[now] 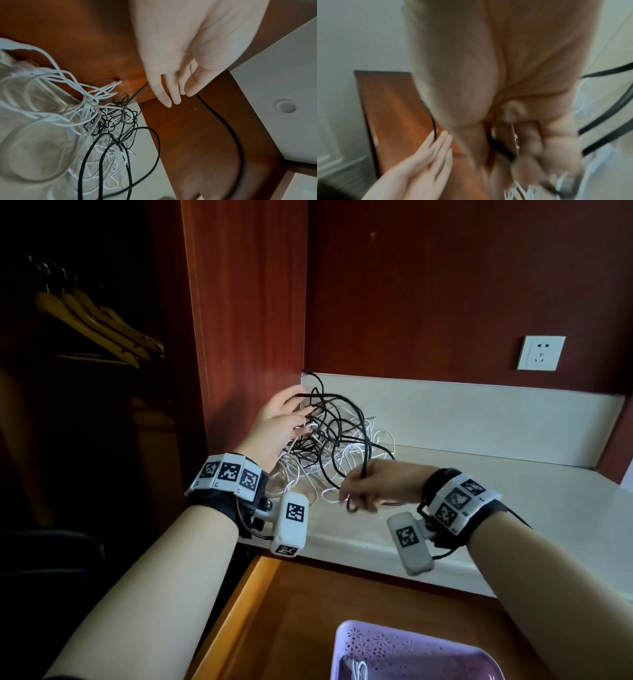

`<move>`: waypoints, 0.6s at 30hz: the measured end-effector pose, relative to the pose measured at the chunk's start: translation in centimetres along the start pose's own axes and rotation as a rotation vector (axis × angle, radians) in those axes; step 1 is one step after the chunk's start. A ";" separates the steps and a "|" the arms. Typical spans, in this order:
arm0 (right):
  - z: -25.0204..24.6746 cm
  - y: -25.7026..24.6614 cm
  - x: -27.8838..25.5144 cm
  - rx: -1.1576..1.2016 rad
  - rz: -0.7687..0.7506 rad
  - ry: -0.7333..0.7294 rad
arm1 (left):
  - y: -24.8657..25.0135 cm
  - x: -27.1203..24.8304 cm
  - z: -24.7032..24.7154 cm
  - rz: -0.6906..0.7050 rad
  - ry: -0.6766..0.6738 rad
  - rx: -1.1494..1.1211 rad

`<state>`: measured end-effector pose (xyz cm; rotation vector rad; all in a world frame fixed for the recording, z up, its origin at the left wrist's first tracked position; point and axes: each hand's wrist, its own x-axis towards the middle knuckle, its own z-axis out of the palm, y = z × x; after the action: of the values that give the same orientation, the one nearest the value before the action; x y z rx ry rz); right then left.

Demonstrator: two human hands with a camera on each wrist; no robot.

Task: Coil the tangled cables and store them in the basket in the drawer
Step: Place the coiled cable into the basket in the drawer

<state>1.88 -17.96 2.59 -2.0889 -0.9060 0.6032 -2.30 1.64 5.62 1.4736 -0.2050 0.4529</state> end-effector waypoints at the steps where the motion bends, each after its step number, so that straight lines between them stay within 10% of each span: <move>1: -0.9 0.4 -0.2 0.120 0.005 0.224 | -0.2 0.1 -0.1 -0.004 0.009 0.004; 4: -3.8 1.5 -0.7 0.620 -0.110 0.754 | -1.0 0.1 0.2 -0.045 0.002 0.058; 10: -7.2 3.6 -1.8 0.969 -0.366 1.222 | -5.0 0.1 3.0 -0.213 -0.310 0.576; 15: -7.7 8.0 -4.2 0.297 0.421 1.006 | -7.8 -0.4 5.2 -0.258 -0.595 1.258; 18: -6.3 8.2 -4.6 -0.039 0.612 0.864 | -8.5 -0.5 5.7 -0.312 -0.614 1.304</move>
<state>6.40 -28.16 0.34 -2.3229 0.2178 -0.0714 1.58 -4.33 -1.74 2.8558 -0.1503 -0.2354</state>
